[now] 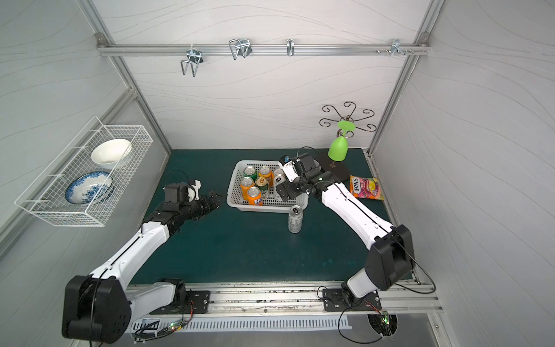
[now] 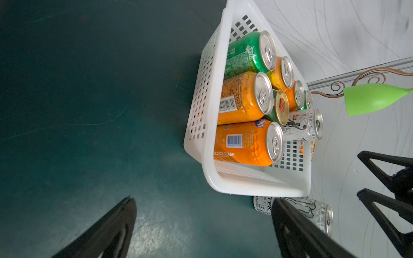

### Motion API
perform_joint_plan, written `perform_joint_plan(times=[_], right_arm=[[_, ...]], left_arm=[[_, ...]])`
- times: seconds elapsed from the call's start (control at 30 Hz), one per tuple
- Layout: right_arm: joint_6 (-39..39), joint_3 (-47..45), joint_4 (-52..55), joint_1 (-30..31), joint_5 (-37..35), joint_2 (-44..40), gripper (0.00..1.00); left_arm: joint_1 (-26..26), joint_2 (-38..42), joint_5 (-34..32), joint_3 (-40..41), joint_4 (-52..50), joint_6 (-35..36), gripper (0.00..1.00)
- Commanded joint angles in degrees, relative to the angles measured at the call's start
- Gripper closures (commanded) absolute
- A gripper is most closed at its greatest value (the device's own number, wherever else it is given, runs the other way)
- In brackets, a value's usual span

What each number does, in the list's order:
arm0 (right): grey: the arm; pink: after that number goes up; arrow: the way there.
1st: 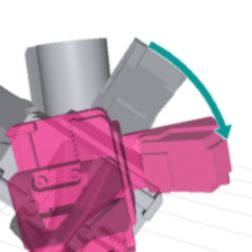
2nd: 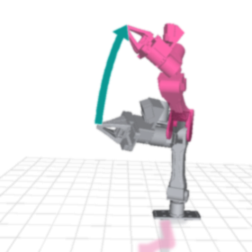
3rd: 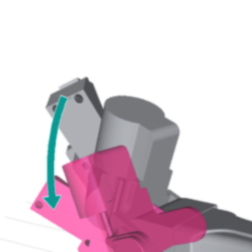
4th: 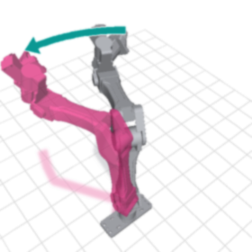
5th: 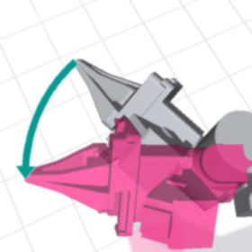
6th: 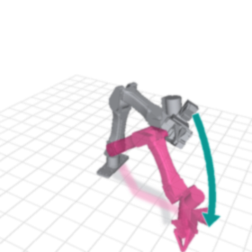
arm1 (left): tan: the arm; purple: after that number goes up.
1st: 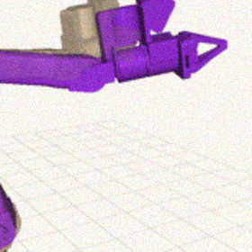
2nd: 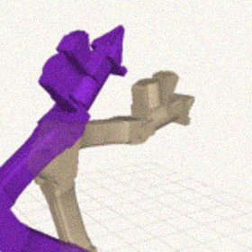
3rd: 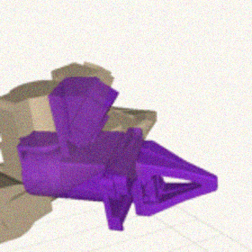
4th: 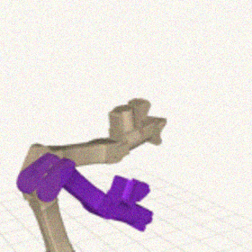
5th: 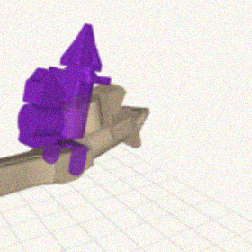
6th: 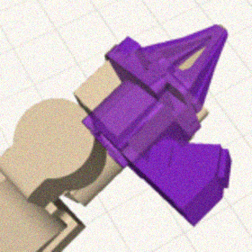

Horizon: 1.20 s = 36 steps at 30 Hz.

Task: Take out the drinks from the basket
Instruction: Pick up the drink from the basket.

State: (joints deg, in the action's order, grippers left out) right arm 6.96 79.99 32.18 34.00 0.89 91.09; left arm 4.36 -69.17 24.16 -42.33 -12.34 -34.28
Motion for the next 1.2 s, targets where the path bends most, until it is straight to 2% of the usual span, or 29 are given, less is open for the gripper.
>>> perform_joint_plan(times=[0.0,0.2,0.47,0.9,1.17], right_arm=[[1.2,3.6,-0.4,0.1,0.1,3.9,0.02],[2.1,8.6,0.1,1.1,-2.4,11.9,0.08],[4.3,13.1,-0.4,1.2,-3.8,17.9,0.14],[4.8,13.3,-0.5,1.3,-3.7,20.3,0.30],[5.0,13.9,-0.6,1.2,-4.9,20.3,0.48]], left_arm=[[-0.3,-2.9,2.2,-4.1,5.0,-0.3,0.01],[-0.3,-7.8,3.9,-4.7,7.9,-0.7,0.02],[-0.3,-12.2,7.1,-6.5,8.7,-0.6,0.02],[-0.3,-15.5,10.9,-7.2,11.5,-2.5,0.02],[-0.2,-14.5,10.9,-6.3,11.4,-2.7,0.02]])
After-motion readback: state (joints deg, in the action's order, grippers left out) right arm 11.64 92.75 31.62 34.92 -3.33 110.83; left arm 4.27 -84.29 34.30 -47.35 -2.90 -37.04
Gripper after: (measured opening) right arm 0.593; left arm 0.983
